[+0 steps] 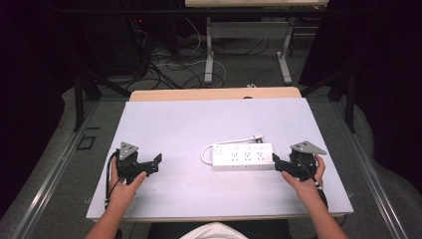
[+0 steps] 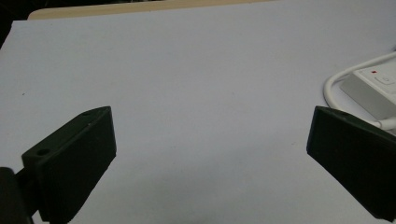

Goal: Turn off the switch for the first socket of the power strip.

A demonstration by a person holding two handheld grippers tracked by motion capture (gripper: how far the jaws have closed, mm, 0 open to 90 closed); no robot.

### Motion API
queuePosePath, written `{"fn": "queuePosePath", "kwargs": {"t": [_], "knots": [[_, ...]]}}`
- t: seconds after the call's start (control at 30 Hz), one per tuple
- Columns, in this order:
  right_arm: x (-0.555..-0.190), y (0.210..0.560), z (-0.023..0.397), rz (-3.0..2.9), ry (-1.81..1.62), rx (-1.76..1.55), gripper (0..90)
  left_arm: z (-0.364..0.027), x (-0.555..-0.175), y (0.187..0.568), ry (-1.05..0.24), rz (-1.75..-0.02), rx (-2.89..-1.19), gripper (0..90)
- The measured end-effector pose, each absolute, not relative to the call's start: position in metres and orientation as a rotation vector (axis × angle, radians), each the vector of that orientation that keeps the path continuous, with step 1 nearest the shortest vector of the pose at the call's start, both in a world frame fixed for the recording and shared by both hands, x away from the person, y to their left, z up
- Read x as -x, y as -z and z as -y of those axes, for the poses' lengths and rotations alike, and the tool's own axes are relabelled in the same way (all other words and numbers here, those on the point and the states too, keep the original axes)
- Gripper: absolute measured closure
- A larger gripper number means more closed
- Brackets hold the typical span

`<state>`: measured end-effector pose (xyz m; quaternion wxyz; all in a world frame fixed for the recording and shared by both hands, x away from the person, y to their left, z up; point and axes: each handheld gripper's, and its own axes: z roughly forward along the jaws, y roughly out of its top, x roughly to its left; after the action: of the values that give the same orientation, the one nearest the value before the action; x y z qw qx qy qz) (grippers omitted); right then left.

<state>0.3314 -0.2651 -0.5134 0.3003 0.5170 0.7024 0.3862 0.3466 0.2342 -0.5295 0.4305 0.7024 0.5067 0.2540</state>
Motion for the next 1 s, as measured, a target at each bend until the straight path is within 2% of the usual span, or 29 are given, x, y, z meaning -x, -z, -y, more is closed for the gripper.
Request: {"fn": "queuePosePath", "kwargs": {"t": [0.3,1.0], "knots": [[-0.336,0.506,0.252,-1.892,-1.038,-1.323,37.2,-0.232,-0.347,0.532,-0.649,-1.276,-1.775,2.5],[-0.355,0.490,0.225,-1.936,-1.085,-1.318,44.9,-0.232,-0.347,0.533,-0.645,-1.291,-1.787,3.4]]}}
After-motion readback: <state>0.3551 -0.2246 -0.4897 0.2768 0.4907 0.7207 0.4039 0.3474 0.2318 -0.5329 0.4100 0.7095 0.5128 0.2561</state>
